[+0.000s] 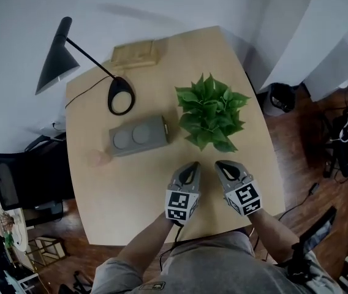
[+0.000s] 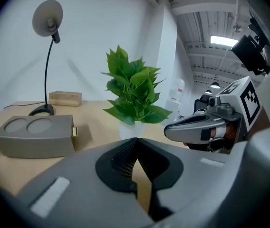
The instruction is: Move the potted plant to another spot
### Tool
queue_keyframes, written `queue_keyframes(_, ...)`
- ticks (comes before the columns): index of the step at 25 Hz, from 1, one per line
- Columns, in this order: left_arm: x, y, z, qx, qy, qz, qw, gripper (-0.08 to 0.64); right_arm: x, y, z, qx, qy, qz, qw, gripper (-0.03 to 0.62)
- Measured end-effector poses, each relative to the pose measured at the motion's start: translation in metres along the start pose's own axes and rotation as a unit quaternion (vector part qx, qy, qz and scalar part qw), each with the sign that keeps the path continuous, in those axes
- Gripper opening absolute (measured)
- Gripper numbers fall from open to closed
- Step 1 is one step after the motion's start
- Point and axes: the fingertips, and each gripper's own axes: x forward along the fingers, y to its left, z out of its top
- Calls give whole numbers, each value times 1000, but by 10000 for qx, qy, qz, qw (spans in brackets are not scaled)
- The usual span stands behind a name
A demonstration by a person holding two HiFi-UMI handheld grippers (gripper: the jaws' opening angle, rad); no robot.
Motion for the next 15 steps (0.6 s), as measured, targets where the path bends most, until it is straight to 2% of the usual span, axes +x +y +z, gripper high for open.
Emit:
queue_keyframes(7, 40, 17, -23, -92, 319, 97, 9994, 0, 28, -29, -26, -62, 307, -1, 9995, 6)
queue_keyframes(12, 56, 28, -24, 131, 364, 210, 9990, 0, 35, -51, -31, -135, 348, -99, 9993, 20)
queue_keyframes(14, 62, 36, -25, 136, 396, 280, 9987, 0, 39, -62, -31, -176, 396, -107, 9990, 150)
queue_keyframes(15, 65, 40, -25, 127, 402, 317, 9986, 0, 41, -67, -30, -214, 420, -106, 9988, 176)
